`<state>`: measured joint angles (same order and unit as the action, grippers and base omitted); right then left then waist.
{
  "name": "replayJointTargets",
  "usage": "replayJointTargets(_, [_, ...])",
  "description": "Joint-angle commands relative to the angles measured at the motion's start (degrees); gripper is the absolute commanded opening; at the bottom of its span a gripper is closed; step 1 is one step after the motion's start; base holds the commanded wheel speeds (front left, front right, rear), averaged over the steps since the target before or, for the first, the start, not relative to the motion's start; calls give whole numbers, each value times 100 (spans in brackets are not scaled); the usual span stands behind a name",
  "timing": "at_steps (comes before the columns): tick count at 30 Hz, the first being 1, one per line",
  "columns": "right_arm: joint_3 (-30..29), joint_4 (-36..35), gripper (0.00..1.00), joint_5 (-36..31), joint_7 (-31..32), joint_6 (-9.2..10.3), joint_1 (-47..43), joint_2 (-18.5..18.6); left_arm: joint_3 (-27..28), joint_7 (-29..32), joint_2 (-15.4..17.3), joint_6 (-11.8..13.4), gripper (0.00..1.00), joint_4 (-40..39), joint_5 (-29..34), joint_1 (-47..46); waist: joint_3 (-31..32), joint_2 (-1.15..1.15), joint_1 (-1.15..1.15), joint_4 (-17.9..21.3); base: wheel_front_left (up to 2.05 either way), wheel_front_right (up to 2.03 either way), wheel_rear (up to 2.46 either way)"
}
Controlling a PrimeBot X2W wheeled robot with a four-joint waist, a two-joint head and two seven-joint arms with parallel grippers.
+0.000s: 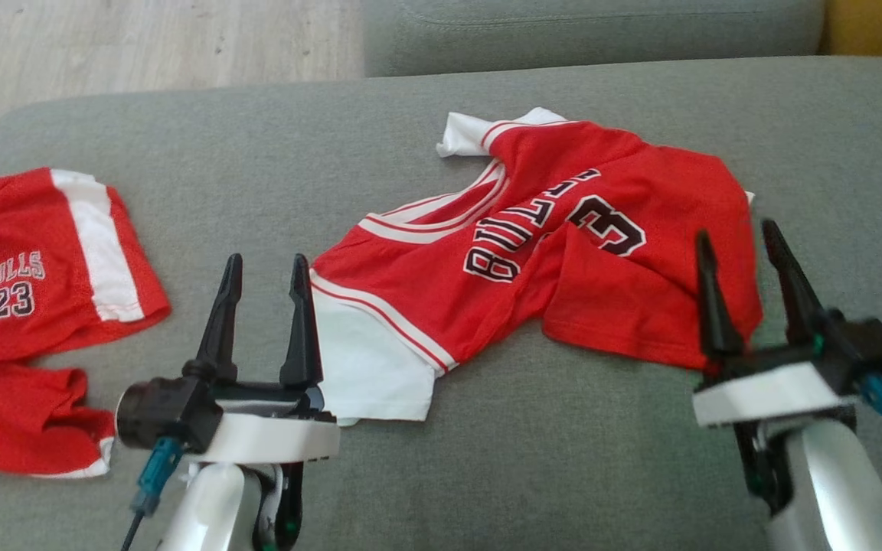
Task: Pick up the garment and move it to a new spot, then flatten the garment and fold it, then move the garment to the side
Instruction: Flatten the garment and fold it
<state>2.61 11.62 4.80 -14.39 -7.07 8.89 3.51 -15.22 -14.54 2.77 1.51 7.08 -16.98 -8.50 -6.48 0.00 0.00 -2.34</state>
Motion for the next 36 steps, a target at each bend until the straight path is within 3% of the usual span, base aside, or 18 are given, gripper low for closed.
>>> replayJointTargets(1, [95,-280,100,83,-60,-42,51,-60,136,-46,10,-13,100,-172,60,-70,12,0,0,34,0,0,0])
replayJointTargets(8, [-33,-585,100,226,-61,-42,-487,-62,152,-46,10,-72,100,-163,88,56,43,0,0,103,0,0,0])
replayJointTargets(20, [70,-595,100,-10,-61,-42,-383,-63,102,-46,10,-97,100,-111,30,31,-13,0,0,-14,0,0,0])
replayJointTargets(30, [1041,296,100,-462,246,-42,-186,-63,49,-46,10,-90,100,-70,-17,-62,-170,0,0,-288,0,0,0])
replayJointTargets(36, [1152,963,100,-820,588,-42,61,-63,17,-46,10,-77,100,-46,-33,-105,-222,0,0,-451,0,0,0])
